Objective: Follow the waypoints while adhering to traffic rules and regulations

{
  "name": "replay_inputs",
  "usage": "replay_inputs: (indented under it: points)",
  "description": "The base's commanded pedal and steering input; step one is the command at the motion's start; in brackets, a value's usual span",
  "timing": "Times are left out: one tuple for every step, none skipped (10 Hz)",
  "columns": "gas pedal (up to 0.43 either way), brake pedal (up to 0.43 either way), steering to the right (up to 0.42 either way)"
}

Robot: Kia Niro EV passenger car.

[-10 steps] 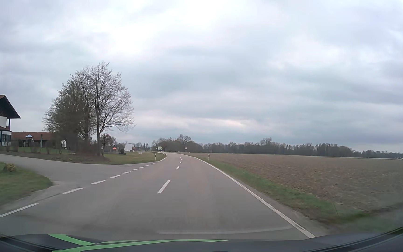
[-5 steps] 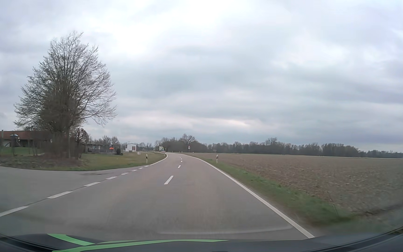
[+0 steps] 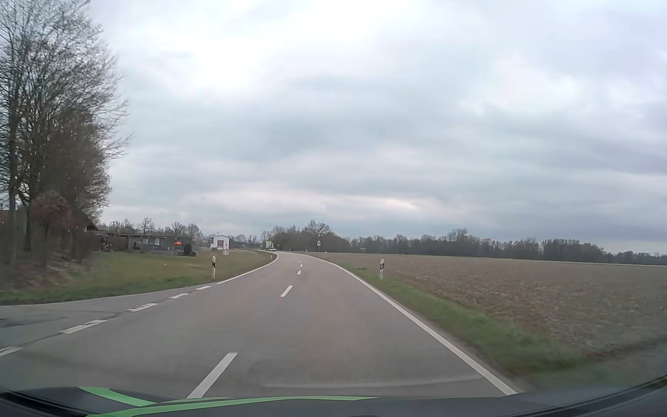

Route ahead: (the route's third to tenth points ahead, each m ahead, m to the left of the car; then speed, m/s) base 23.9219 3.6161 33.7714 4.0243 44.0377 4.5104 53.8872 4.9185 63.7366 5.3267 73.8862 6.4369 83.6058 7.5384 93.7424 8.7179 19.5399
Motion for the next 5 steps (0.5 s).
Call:
replay_inputs:
  points:
    - [0.189, 0.000, -0.007]
    - [0.189, 0.000, -0.006]
    - [0.189, 0.000, -0.006]
    - [0.189, 0.000, -0.006]
    - [0.189, 0.000, -0.006]
